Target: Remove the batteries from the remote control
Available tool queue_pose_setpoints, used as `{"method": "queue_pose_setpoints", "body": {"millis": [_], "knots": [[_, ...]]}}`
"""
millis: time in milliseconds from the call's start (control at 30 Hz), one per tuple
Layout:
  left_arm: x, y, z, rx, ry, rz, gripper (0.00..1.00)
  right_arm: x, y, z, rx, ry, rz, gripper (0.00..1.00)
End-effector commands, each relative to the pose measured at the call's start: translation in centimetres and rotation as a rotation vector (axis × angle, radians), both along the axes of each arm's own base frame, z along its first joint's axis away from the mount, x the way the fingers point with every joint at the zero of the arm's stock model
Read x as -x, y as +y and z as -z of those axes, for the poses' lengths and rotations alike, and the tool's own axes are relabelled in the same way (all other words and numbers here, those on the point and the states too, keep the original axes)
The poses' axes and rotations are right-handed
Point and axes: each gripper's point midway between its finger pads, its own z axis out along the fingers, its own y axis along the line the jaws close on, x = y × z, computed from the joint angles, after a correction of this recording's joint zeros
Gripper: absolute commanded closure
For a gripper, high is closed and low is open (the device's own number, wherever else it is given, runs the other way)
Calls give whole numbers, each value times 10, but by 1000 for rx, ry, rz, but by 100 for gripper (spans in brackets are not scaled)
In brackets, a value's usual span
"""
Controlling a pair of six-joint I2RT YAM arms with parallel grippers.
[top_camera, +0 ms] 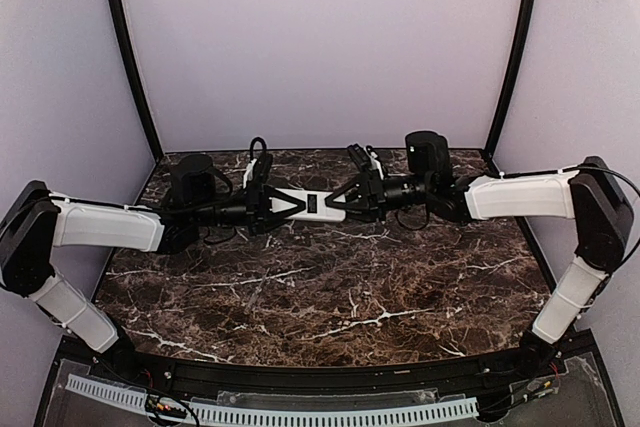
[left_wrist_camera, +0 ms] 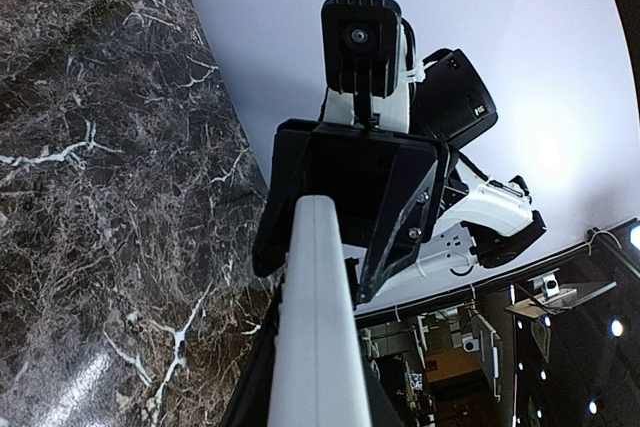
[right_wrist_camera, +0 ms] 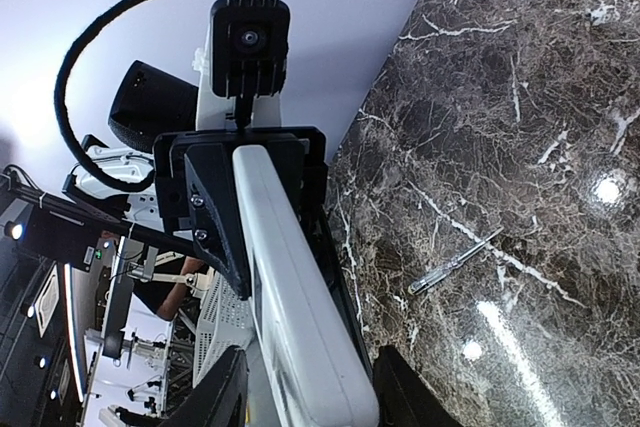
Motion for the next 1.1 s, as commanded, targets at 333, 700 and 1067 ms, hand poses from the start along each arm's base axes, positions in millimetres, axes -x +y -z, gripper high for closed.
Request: {"method": "queue_pose_setpoints", "body": {"millis": [333, 700, 1067], "knots": [[1, -4, -11, 29, -42, 10, 100, 4, 7, -9, -36, -35, -31, 74], [3, -2, -9, 29, -37, 9, 100, 7, 7, -8, -36, -35, -39, 83], [13, -4, -32, 141, -44, 69, 100, 18, 5, -18, -60, -51, -92, 83]]}}
